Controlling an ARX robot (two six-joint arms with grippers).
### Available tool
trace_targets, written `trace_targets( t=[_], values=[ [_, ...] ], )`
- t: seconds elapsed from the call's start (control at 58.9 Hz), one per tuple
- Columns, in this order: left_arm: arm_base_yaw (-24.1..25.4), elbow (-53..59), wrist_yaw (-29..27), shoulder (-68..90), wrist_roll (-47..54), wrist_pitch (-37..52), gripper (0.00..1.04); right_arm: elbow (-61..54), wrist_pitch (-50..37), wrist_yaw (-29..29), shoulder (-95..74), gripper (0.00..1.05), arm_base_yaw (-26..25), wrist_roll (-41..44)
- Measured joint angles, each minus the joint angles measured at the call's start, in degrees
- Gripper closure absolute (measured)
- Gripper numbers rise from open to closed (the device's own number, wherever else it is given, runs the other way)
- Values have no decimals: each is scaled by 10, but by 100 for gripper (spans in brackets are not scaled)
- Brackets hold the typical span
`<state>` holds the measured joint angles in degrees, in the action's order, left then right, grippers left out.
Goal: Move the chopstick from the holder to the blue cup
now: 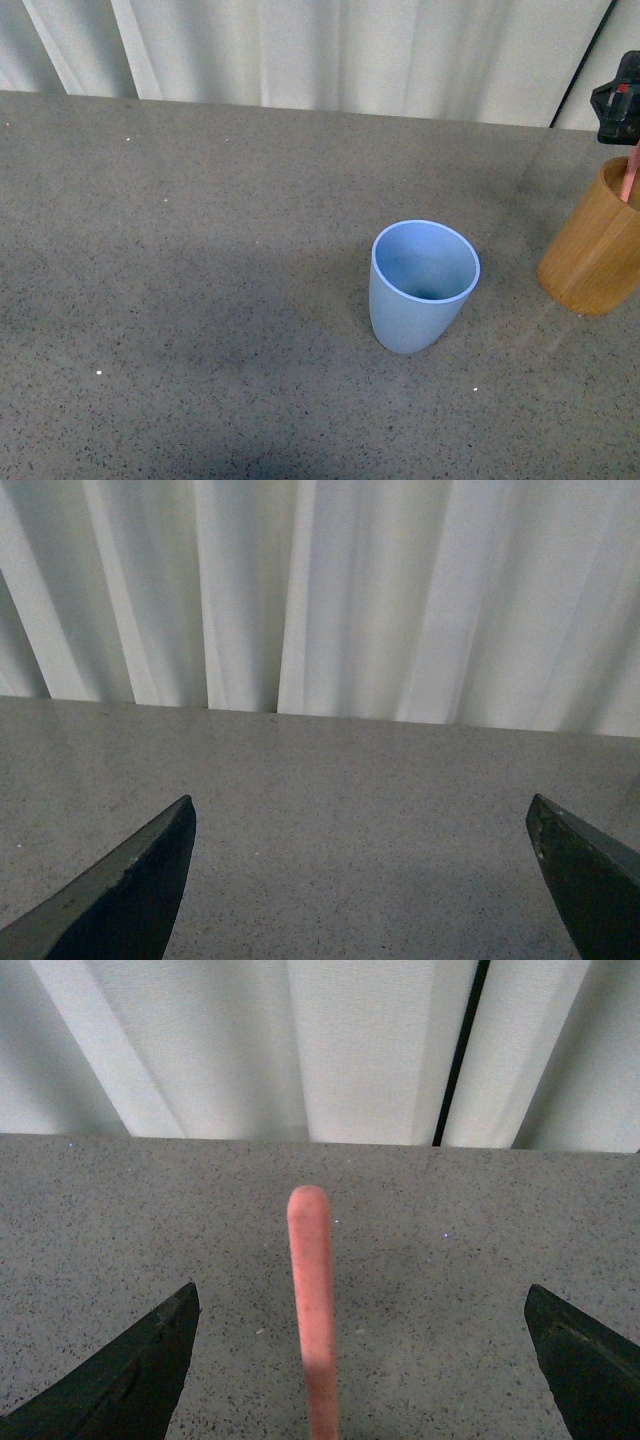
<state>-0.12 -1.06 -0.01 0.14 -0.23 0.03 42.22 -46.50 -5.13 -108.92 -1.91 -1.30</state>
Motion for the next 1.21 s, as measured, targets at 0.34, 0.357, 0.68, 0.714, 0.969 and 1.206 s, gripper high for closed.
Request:
trace_targets(
  t=[0.34,0.357,0.68,0.714,0.969,1.206],
  values=[
    [0,0,0,0,0,0,7,30,-2,0,-34,58,14,0],
    [0,0,0,0,0,0,7,30,-2,0,-34,60,15,0],
    [0,0,0,0,0,0,7,17,-8,0,-18,104,27,6],
    [0,0,0,0,0,0,7,16,-8,0,-13,104,27,6],
    [0,0,0,0,0,0,7,15,16,5,38,104,32,18],
    [0,0,0,0,0,0,7,19,34,38,117,104,55,49]
  ],
)
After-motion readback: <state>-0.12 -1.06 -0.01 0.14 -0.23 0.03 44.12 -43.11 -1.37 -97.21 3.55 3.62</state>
